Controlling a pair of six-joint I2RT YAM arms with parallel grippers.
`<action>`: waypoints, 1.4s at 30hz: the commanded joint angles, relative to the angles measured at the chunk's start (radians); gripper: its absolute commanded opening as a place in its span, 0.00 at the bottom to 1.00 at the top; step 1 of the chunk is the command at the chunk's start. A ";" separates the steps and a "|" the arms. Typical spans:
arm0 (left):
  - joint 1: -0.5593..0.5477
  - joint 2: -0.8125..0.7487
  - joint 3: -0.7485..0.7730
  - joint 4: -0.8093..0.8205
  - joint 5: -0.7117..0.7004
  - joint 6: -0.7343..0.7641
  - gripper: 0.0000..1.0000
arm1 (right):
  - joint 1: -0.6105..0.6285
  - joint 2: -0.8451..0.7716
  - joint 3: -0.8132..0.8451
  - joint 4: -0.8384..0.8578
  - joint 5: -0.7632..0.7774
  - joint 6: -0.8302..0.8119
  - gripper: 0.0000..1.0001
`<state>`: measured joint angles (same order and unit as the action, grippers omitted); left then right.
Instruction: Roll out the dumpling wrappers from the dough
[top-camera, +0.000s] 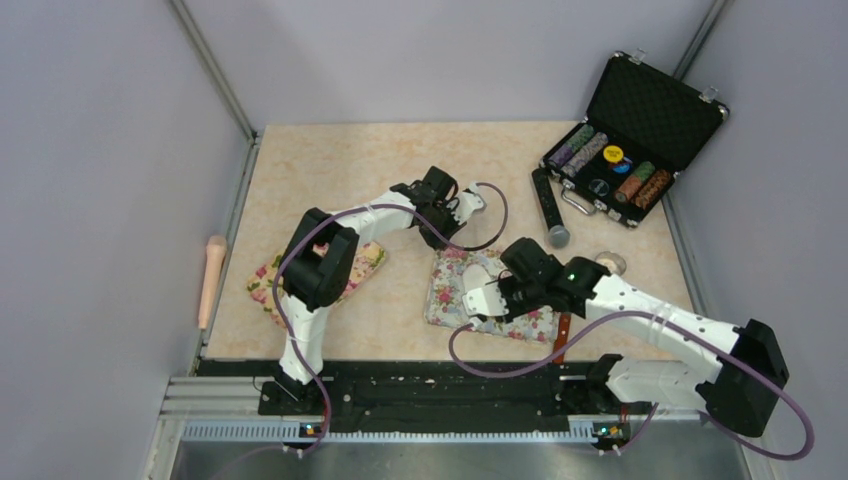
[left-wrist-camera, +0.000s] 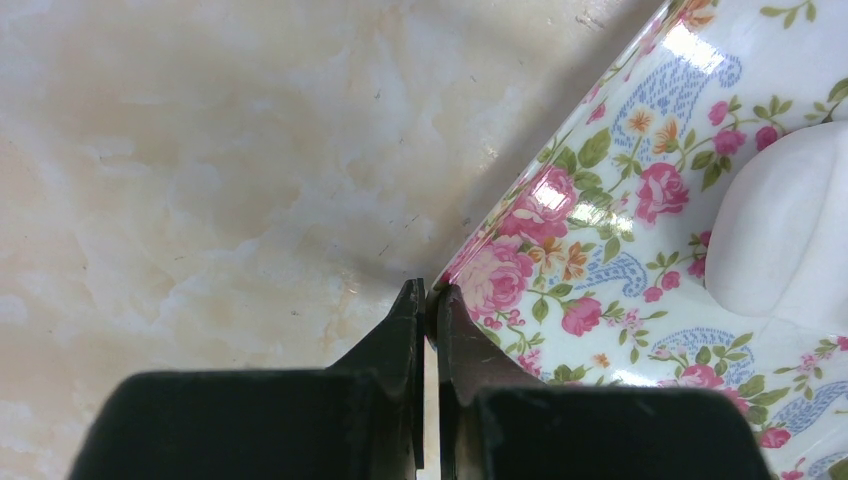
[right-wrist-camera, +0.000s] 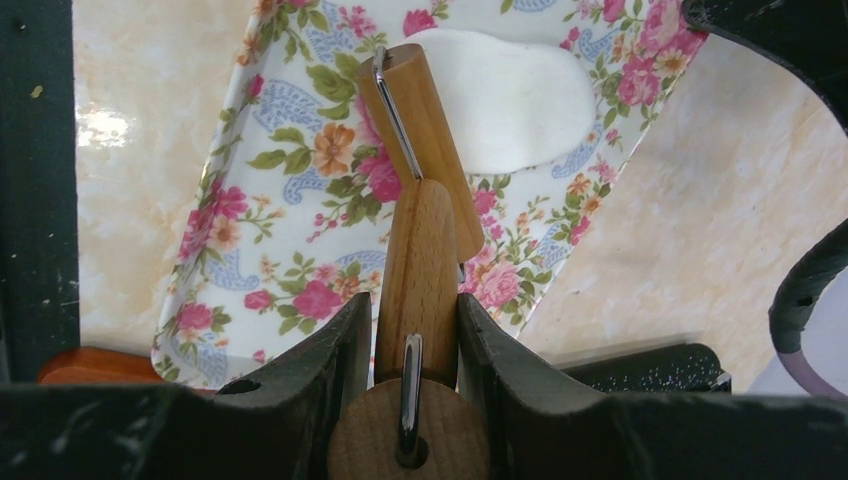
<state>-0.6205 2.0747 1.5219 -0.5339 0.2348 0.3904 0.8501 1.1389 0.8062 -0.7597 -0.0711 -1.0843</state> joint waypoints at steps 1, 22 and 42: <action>0.019 -0.057 -0.009 -0.016 -0.080 0.022 0.00 | 0.012 0.028 -0.076 -0.390 -0.059 0.061 0.00; 0.016 -0.057 -0.014 -0.001 -0.065 -0.024 0.00 | 0.009 0.126 0.216 0.207 0.119 0.285 0.00; 0.021 -0.030 0.009 0.019 -0.135 -0.153 0.00 | 0.193 0.158 -0.014 -0.101 0.052 0.233 0.00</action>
<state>-0.6102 2.0701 1.5211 -0.5533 0.1822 0.2611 1.0260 1.2774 0.8700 -0.6086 0.1574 -0.8616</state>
